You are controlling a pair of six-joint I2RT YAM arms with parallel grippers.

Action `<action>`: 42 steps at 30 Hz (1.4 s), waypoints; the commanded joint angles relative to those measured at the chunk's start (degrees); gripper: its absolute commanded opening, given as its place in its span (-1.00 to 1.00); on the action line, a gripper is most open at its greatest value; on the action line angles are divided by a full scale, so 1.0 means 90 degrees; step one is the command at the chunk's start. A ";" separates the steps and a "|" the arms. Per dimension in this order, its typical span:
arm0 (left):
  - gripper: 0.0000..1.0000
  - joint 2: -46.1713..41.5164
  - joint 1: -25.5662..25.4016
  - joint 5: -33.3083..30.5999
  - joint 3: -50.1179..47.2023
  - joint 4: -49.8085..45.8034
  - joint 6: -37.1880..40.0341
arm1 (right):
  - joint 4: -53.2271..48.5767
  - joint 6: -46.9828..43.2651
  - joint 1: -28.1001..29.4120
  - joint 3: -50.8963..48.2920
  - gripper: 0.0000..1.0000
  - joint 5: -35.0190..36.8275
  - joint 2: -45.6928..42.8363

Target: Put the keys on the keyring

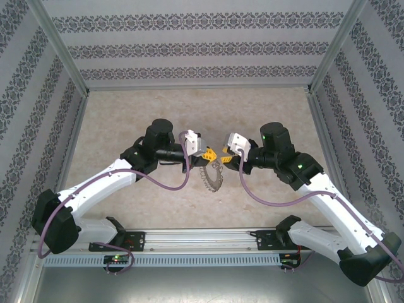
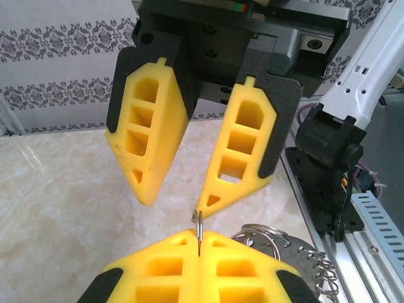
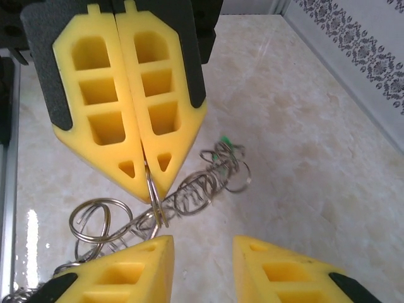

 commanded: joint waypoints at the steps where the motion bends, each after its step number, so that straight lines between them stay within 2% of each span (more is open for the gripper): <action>1: -1.00 -0.0159 -0.0095 -0.0020 0.0311 -0.0286 0.0344 | -0.0007 -0.0204 0.0089 0.0068 -0.48 0.0127 0.0073; 2: -1.00 -0.0159 -0.0095 -0.0061 0.0369 -0.0435 0.0450 | -0.0024 -0.0234 0.0119 0.0079 -0.57 0.0129 0.0087; 3: -1.00 -0.0157 -0.0095 -0.0092 0.0427 -0.0610 0.0572 | -0.0027 -0.0261 0.0150 0.0079 -0.58 0.0105 0.0088; 5: -1.00 -0.0150 -0.0095 -0.0159 0.0534 -0.0867 0.0726 | 0.0023 -0.0246 0.0203 0.0065 -0.50 0.0114 0.0094; 11: -1.00 -0.0070 -0.0095 -0.0051 0.0600 -0.0990 0.0811 | 0.0227 -0.0262 0.0579 -0.0057 -0.50 0.0462 0.0211; 16: -1.00 -0.0081 -0.0095 -0.0092 0.0618 -0.1094 0.0879 | 0.0237 -0.0262 0.0594 -0.0075 -0.48 0.0681 0.0242; 28: -1.00 -0.0049 -0.0095 -0.0735 0.0857 -0.2346 0.1651 | 0.0274 0.0003 0.0430 -0.0451 -0.43 0.0853 -0.0193; 33: -1.00 -0.0079 -0.0103 -0.0942 0.0663 -0.2268 0.1660 | 0.0787 0.0429 0.0416 -0.0837 -0.45 0.1546 -0.0504; 42: -1.00 -0.0017 -0.0153 -0.1021 0.0574 -0.2234 0.1675 | 0.0954 0.0862 0.0415 -0.1266 -0.39 0.2011 -0.0771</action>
